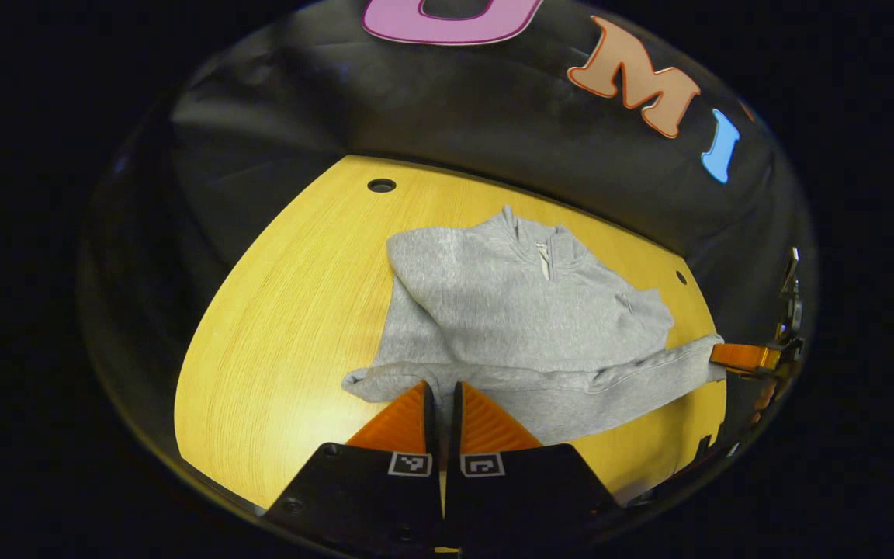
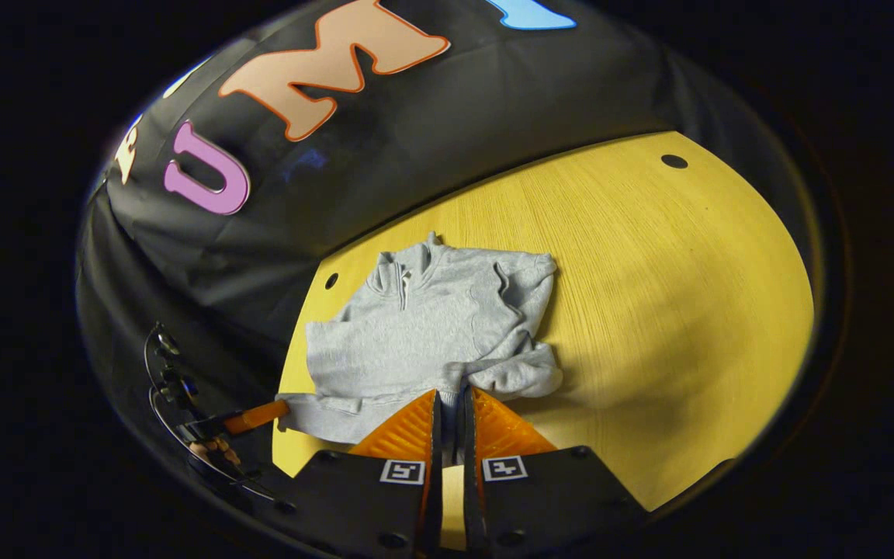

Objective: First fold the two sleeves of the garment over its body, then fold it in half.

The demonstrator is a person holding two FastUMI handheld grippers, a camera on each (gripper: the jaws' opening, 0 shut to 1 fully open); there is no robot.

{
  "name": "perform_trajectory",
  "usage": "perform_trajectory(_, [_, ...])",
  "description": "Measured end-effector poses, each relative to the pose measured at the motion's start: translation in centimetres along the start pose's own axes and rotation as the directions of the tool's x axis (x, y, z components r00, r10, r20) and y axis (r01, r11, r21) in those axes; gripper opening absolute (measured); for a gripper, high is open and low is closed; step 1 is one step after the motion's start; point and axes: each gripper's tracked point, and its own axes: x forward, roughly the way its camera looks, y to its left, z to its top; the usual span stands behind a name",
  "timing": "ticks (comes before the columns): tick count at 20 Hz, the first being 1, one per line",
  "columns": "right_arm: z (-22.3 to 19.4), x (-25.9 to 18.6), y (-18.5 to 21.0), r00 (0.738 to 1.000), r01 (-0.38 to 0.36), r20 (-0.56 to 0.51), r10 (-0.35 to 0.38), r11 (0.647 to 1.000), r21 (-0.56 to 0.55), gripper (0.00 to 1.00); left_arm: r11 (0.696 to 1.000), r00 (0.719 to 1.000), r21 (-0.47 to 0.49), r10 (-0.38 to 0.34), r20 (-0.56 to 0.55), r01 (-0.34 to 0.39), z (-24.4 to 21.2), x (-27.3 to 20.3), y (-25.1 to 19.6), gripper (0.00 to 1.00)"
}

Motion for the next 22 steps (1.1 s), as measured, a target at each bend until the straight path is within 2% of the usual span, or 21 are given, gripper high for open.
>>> perform_trajectory(6, [1.6, 3.6, -0.5, 0.999, 0.025, -0.033, -0.021, 0.991, 0.13, 0.13, 0.999, 0.997, -0.052, 0.003, -0.082, -0.007, 1.3, 2.7, 0.2, 0.0])
perform_trajectory(9, [2.0, 5.2, -1.7, 0.997, 0.054, -0.059, -0.044, 0.983, 0.175, 0.13, 0.992, 0.992, -0.123, -0.011, -0.123, -0.004, 2.2, 3.8, 0.4, 0.0])
perform_trajectory(11, [1.6, 6.7, -2.5, 0.994, 0.083, -0.09, -0.066, 0.975, 0.205, 0.13, 0.978, 0.986, -0.209, -0.038, -0.162, 0.004, 2.4, 5.0, 0.7, 0.0])
perform_trajectory(14, [1.5, 8.4, -2.9, 0.99, 0.105, -0.117, -0.08, 0.967, 0.234, 0.14, 0.939, 0.974, -0.343, -0.072, -0.213, -0.006, 2.4, 6.4, 1.0, 0.0])
perform_trajectory(17, [1.7, 9.6, -3.2, 0.985, 0.131, -0.143, -0.094, 0.953, 0.272, 0.15, 0.917, 0.963, -0.399, -0.085, -0.257, -0.026, 1.9, 7.3, 1.3, 0.01])
perform_trajectory(18, [1.9, 9.9, -3.0, 0.985, 0.132, -0.144, -0.093, 0.948, 0.291, 0.21, 0.91, 0.963, -0.413, -0.084, -0.257, -0.031, 2.0, 7.6, 1.4, 0.01])
perform_trajectory(20, [2.6, 10.0, -2.6, 0.99, 0.112, -0.121, -0.076, 0.939, 0.324, 0.19, 0.888, 0.969, -0.459, -0.095, -0.23, -0.022, 2.5, 7.7, 1.0, 0.04])
perform_trajectory(21, [2.9, 10.0, -2.3, 0.993, 0.09, -0.1, -0.059, 0.936, 0.34, 0.12, 0.875, 0.977, -0.484, -0.105, -0.187, 0.002, 3.2, 7.9, 0.7, 0.07])
perform_trajectory(22, [3.4, 9.6, -1.6, 0.997, 0.056, -0.072, -0.033, 0.933, 0.355, 0.17, 0.875, 0.984, -0.484, -0.099, -0.151, 0.014, 3.7, 7.6, 0.8, 0.11])
